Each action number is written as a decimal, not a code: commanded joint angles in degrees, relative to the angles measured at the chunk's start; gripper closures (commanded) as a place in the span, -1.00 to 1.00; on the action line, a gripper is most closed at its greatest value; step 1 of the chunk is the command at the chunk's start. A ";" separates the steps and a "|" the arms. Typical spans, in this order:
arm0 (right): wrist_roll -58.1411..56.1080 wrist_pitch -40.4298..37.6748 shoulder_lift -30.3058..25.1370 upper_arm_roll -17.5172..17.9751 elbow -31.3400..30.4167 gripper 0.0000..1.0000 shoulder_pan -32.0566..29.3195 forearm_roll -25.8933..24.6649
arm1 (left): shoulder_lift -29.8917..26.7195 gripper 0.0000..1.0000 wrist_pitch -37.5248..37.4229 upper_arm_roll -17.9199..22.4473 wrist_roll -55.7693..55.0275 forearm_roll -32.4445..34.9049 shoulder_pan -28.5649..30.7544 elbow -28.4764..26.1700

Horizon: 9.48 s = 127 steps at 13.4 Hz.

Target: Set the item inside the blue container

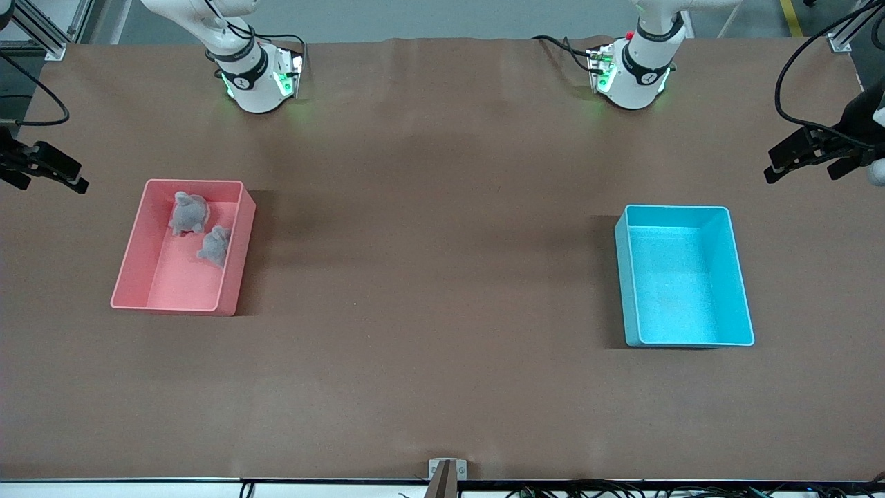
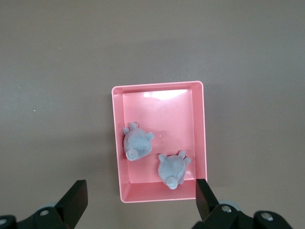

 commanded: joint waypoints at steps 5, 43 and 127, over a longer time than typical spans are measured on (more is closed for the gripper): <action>-2.51 -1.89 -0.76 0.09 -0.63 -1.00 -0.20 0.96 | 0.39 -1.00 -1.28 0.02 0.26 -1.32 0.41 1.49; -5.58 -5.41 -1.20 0.35 -0.89 -1.00 -0.03 1.31 | 0.39 -1.00 -1.28 0.20 0.44 -1.32 0.41 1.58; 55.64 -1.73 23.59 0.53 3.42 0.97 11.81 15.35 | 0.39 -1.00 -1.28 0.28 0.79 -1.32 0.50 1.67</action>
